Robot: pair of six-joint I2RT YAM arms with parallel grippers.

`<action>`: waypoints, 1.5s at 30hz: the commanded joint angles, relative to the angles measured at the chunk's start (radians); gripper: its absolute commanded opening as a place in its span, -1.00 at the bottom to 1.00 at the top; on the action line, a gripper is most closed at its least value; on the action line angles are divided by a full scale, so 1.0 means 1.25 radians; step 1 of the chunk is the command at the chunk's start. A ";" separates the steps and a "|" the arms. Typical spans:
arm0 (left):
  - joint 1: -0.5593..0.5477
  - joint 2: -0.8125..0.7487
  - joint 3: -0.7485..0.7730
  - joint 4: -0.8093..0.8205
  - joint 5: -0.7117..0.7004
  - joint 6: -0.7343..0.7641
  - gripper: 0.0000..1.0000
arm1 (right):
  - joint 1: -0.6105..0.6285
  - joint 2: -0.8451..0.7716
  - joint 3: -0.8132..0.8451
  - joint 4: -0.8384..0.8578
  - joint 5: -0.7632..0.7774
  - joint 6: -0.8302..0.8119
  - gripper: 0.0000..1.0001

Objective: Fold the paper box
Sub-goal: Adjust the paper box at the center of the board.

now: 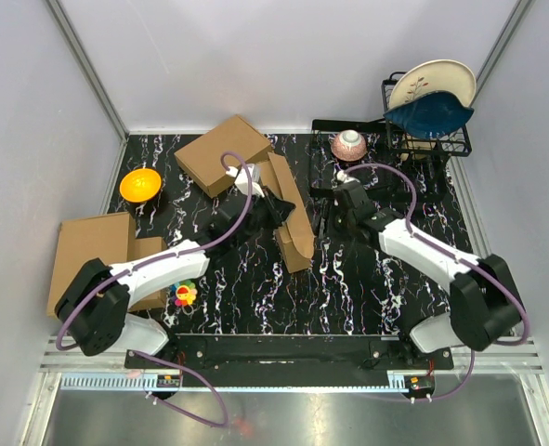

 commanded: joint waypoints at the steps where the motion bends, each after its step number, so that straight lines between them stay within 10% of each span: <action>1: 0.001 0.033 0.050 -0.120 -0.019 0.092 -0.74 | -0.005 -0.073 0.079 -0.067 0.072 -0.042 0.02; 21: 0.001 -0.010 0.157 -0.266 -0.067 0.156 -0.10 | -0.037 -0.051 0.122 -0.073 0.062 -0.057 0.09; 45: 0.009 -0.043 0.198 -0.338 -0.095 0.204 0.00 | -0.040 -0.039 0.119 -0.054 0.050 -0.052 0.11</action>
